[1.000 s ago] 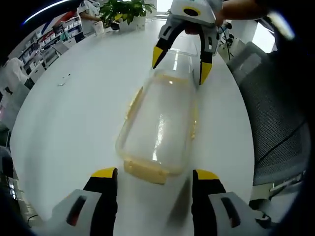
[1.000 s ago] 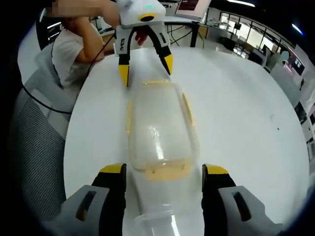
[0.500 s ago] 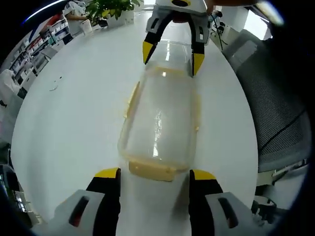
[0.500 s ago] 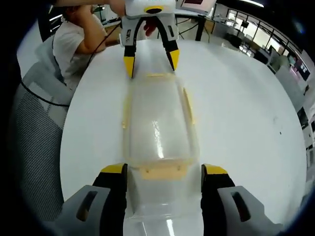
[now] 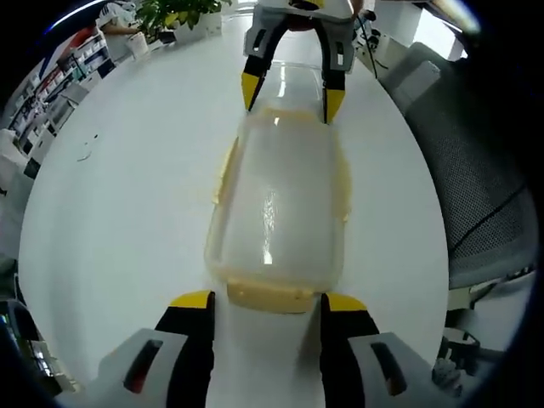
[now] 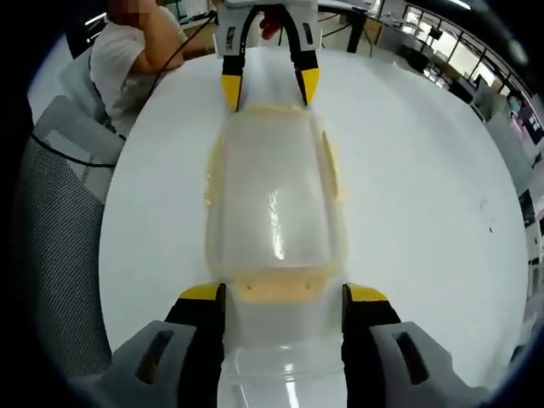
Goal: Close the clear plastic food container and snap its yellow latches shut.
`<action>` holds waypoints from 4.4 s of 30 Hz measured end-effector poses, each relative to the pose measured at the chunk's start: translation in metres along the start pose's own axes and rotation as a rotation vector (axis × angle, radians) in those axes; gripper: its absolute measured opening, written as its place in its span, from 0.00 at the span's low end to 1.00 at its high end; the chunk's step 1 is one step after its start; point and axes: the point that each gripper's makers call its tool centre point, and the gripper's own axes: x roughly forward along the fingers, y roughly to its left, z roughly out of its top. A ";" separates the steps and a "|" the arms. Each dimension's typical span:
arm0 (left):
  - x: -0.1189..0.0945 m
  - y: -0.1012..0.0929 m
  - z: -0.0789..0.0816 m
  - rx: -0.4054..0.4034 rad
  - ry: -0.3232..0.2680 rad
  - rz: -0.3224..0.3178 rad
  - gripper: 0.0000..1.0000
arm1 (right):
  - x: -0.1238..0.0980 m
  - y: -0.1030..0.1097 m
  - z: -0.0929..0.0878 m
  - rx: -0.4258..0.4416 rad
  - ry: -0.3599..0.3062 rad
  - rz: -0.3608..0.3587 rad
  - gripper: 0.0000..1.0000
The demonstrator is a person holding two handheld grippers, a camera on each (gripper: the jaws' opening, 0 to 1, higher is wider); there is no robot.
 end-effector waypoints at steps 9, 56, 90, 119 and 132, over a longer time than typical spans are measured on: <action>0.004 -0.002 0.000 0.056 0.027 -0.012 0.37 | 0.003 -0.001 0.002 -0.016 0.029 0.002 0.41; -0.020 -0.019 0.012 -0.002 -0.007 -0.048 0.32 | -0.020 0.008 0.004 -0.035 0.034 0.084 0.35; -0.074 -0.014 0.050 0.015 -0.021 0.004 0.32 | -0.081 0.001 0.016 -0.067 0.020 0.032 0.35; -0.061 -0.023 0.091 -0.034 -0.008 0.012 0.33 | -0.098 -0.007 -0.024 -0.109 0.023 0.062 0.35; -0.046 -0.025 0.121 -0.045 -0.006 0.015 0.33 | -0.108 -0.013 -0.056 -0.113 0.028 0.059 0.35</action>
